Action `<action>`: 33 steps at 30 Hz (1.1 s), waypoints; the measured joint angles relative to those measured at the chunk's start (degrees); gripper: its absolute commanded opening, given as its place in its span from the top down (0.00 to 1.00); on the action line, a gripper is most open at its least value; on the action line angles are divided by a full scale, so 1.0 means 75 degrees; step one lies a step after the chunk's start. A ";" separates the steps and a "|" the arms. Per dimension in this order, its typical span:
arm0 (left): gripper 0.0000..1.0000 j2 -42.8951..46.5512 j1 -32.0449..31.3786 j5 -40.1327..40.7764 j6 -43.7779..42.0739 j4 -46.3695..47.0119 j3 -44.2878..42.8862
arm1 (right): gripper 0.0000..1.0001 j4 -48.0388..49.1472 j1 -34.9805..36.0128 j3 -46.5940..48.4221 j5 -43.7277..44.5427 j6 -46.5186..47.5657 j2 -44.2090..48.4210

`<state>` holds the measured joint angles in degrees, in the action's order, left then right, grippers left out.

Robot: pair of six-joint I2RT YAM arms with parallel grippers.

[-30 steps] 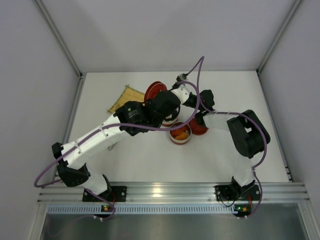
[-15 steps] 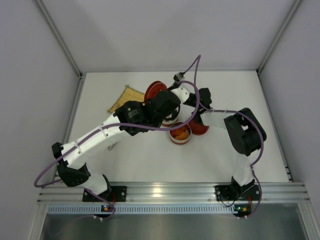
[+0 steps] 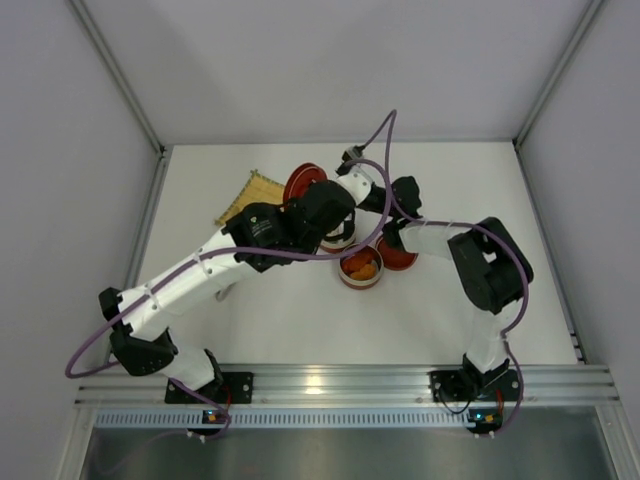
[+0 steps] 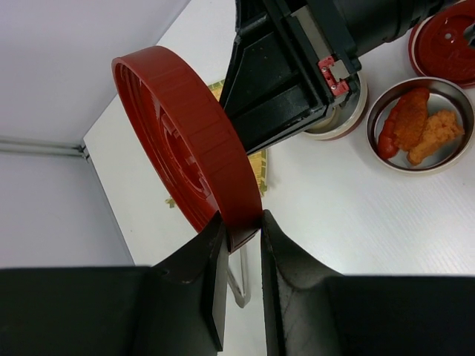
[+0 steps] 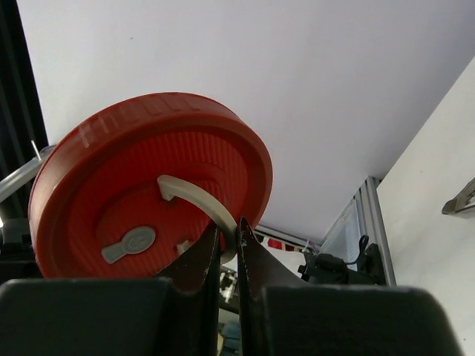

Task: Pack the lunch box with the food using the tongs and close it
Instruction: Pick up the box lid from the center of the board.

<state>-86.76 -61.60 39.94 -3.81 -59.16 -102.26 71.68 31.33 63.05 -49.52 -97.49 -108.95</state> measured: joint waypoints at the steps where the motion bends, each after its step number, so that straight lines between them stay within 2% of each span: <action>1: 1.00 0.0023 0.0044 -0.0055 0.0096 -0.0003 0.0000 | 1.00 -0.0029 -0.0015 -0.0006 -0.0006 0.0064 0.0026; 2: 0.99 0.0038 0.0122 -0.0087 0.0125 -0.0009 0.0000 | 1.00 -0.0050 -0.0041 -0.0012 -0.0015 0.0128 0.0061; 5: 0.75 0.0090 0.0530 -0.0490 0.0306 -0.0128 0.0023 | 1.00 -0.0082 -0.0265 -0.0152 -0.0125 0.0414 0.0376; 7: 0.54 0.0090 0.0772 -0.0892 0.0326 -0.0064 0.0111 | 1.00 -0.0166 -0.0428 -0.0152 -0.0233 0.0833 0.0676; 8: 0.32 0.0099 0.0833 -0.0877 0.0332 -0.0067 0.0137 | 1.00 -0.0248 -0.0530 -0.0157 -0.0423 0.0950 0.0804; 11: 0.03 0.0224 0.1139 -0.0901 0.0370 -0.0184 0.0428 | 1.00 -0.0938 -0.0804 -0.0152 -0.0755 0.1612 0.1346; 13: 0.02 0.0306 0.1320 -0.0938 0.0405 -0.0297 0.0597 | 1.00 -0.1912 -0.0921 -0.0079 -0.0863 0.2436 0.1757; 18: 0.02 0.0510 0.1784 -0.1521 0.0431 -0.0402 0.0592 | 1.00 -0.6137 -0.0965 0.1268 -0.0600 0.5910 0.2331; 22: 0.02 0.0699 0.2809 -0.2320 0.0434 -0.0405 0.0207 | 1.00 -0.9160 -0.0968 0.2334 -0.0058 0.8451 0.2393; 30: 0.02 0.1355 0.4217 -0.3742 0.0490 -0.0475 -0.0117 | 1.00 -1.3627 -0.0965 0.3596 0.1166 1.2112 0.2358; 32: 0.02 0.1457 0.4660 -0.4045 0.0557 -0.0519 -0.0087 | 1.00 -1.4962 -0.0959 0.4293 0.1641 1.3053 0.2183; 33: 0.02 0.1469 0.4919 -0.4179 0.0595 -0.0560 -0.0073 | 1.00 -1.5210 -0.0941 0.4473 0.1778 1.3298 0.2066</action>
<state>-75.75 -24.71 8.60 0.64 -63.35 -102.80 -42.39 24.27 96.60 -36.18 2.24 -93.45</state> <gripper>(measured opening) 0.983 0.042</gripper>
